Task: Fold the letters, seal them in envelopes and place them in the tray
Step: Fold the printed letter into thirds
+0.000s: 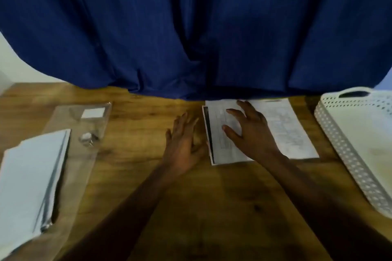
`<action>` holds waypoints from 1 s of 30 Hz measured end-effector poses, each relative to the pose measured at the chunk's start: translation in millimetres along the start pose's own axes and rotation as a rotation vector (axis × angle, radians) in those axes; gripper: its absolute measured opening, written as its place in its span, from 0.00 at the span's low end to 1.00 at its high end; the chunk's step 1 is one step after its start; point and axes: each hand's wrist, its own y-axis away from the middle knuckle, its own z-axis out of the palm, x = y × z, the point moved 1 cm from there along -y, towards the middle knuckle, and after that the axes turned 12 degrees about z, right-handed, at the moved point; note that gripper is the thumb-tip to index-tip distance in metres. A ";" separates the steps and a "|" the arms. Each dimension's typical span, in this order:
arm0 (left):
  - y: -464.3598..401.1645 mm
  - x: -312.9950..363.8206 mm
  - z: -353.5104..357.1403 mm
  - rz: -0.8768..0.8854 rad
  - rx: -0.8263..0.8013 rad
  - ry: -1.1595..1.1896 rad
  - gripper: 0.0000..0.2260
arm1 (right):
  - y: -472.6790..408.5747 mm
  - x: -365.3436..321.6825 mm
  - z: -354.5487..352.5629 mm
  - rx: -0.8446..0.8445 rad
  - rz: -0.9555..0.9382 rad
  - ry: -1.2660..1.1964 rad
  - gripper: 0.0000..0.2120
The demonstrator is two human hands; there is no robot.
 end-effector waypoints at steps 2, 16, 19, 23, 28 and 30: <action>12.6 -4.7 20.1 0.082 0.003 -0.139 0.36 | 16.4 16.3 17.4 0.005 0.085 -0.001 0.31; 44.2 -2.3 37.2 0.203 0.066 -0.170 0.26 | 57.2 41.6 65.9 -0.104 0.147 0.257 0.38; 59.5 6.6 30.9 0.232 0.123 -0.154 0.24 | 63.7 38.6 63.7 -0.083 0.139 0.247 0.31; 78.9 12.0 24.7 0.225 0.178 -0.075 0.24 | 82.0 35.5 52.6 -0.026 0.138 0.162 0.26; 102.2 13.8 26.4 0.193 0.220 0.073 0.24 | 148.2 20.8 42.3 -0.088 0.133 0.118 0.27; 112.6 17.3 25.3 0.184 0.216 0.107 0.25 | 179.7 8.7 40.6 -0.122 0.105 0.135 0.30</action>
